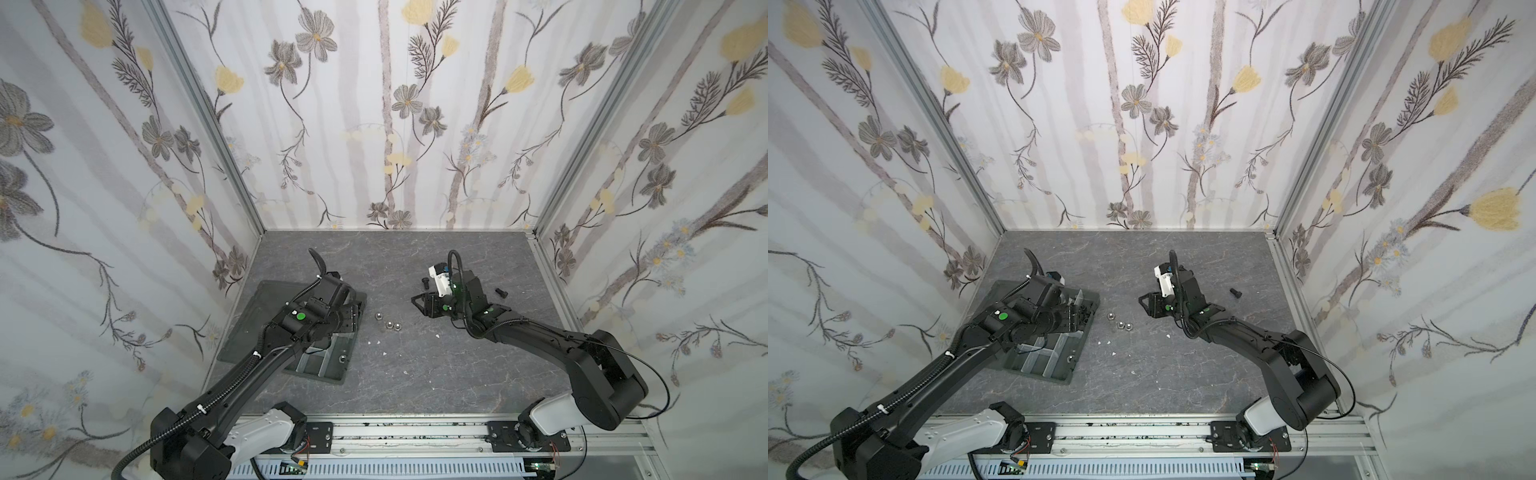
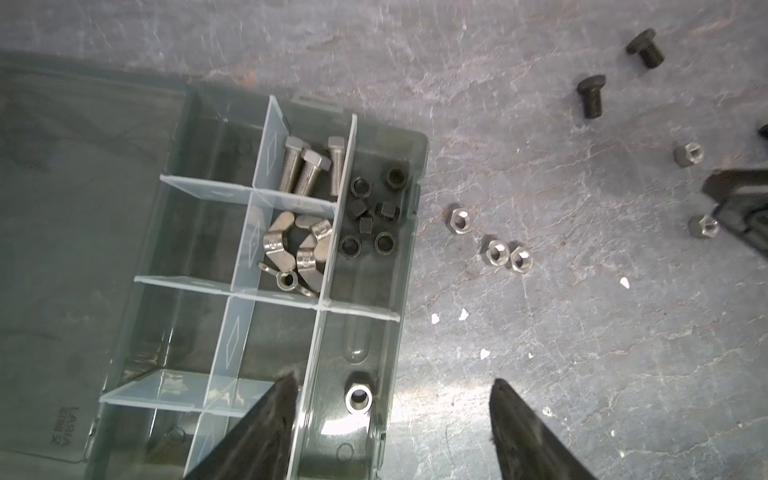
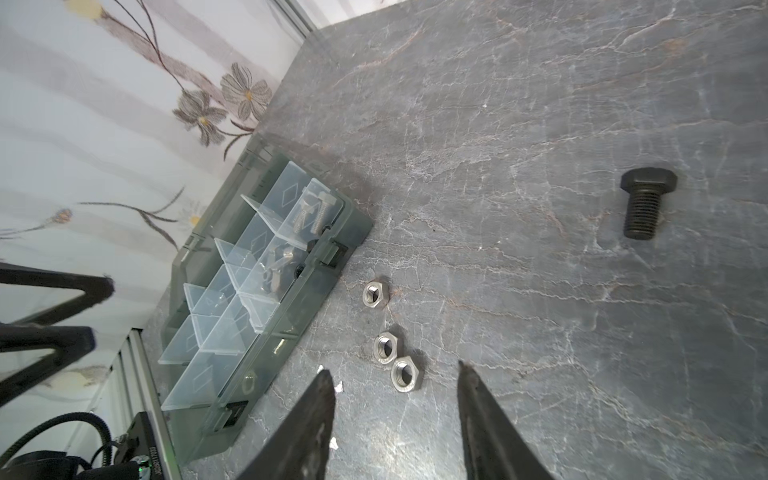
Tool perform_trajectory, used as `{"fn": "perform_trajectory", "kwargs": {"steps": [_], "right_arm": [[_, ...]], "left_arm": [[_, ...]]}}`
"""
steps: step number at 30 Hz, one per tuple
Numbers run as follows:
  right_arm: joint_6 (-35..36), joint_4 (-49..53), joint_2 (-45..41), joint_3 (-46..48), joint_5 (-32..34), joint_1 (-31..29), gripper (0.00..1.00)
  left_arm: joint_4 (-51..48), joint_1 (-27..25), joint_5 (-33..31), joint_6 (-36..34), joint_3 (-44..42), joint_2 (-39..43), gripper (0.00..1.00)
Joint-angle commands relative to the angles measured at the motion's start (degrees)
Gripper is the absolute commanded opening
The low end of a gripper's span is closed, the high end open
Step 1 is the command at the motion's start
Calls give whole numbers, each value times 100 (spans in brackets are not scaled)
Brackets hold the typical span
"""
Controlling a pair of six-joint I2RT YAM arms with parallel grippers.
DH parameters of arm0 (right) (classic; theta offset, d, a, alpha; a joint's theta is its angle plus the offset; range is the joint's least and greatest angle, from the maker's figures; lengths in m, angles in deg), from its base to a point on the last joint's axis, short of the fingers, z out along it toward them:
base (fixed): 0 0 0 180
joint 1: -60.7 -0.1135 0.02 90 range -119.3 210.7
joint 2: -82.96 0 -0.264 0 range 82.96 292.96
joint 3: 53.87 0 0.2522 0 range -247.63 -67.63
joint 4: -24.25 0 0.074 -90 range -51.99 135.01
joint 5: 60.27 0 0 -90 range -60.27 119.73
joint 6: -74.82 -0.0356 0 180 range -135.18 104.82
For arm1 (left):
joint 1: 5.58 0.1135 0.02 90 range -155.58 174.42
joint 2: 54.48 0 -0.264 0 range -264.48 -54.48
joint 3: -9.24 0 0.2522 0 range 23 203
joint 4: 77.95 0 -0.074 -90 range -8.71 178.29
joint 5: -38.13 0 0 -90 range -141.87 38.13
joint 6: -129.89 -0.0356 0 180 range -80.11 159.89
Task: Sort the screws and nuts into containers
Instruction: 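Reach the right gripper to the hex nuts while the left gripper withdraws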
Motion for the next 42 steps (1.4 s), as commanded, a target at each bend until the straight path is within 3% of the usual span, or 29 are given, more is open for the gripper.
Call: {"fn": "perform_trajectory", "kwargs": {"steps": [1,11,28,42], "right_arm": [[432,773,293,-399,552,-220,51],[784,1920,1535,-1814,1405,-1012,56],[811,2728,2988,-3275,1771,-1552,58],[811,3096,3581,-3881,2097,-1608,53]], "left_arm": [[560,6,-290,-281,-34,169,77],[1944,19,-588,-641,-273,833,100],[2660,20,-1134,-1179,-697,1424,100],[2856,68,-1195,-1285,-1099,1445,100]]}}
